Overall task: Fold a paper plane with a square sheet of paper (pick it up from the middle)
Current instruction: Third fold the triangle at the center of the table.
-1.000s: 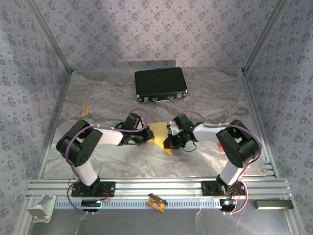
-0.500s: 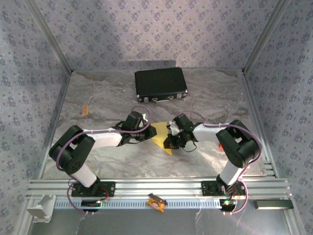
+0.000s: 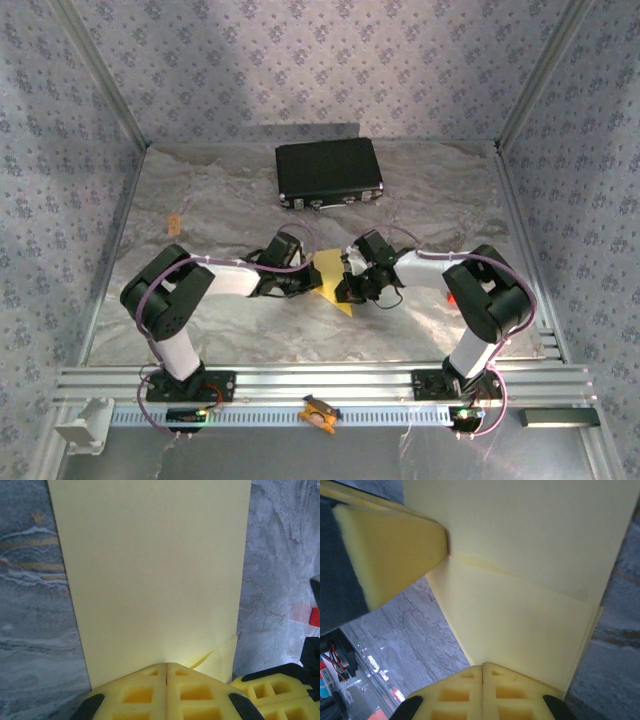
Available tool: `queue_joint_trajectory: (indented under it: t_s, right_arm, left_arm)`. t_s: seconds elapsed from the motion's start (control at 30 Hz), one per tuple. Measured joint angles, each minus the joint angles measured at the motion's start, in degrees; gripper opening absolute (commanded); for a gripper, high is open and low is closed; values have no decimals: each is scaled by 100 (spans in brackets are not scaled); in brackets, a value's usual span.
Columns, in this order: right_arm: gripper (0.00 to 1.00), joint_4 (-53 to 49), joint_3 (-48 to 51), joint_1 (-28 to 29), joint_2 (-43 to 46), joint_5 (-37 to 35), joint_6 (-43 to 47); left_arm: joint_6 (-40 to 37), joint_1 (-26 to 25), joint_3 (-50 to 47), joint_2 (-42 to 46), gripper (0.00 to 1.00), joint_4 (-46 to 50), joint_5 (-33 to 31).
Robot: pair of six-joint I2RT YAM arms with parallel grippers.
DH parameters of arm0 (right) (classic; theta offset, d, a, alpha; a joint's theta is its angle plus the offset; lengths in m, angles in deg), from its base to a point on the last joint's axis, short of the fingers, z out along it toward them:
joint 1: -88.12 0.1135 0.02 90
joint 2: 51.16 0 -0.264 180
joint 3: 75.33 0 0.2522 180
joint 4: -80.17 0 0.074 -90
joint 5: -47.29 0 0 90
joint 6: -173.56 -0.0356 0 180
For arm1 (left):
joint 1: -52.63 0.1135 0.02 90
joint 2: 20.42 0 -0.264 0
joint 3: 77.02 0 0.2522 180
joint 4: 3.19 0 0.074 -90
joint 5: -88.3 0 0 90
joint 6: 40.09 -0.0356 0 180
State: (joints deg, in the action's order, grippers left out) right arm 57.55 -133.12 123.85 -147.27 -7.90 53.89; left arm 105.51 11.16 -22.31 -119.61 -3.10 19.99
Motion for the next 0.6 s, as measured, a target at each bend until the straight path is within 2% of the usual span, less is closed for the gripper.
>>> queue_joint_trajectory:
  t_s: [0.3,0.6]
  right_arm:
    - [1,9,-693,341,-498,-22,83]
    - [6,332,-402,212,-544,103,85]
  left_arm:
    - [-4,2,7,-4,5,9,0]
    - [-2,20,33,-46,5,-4,46]
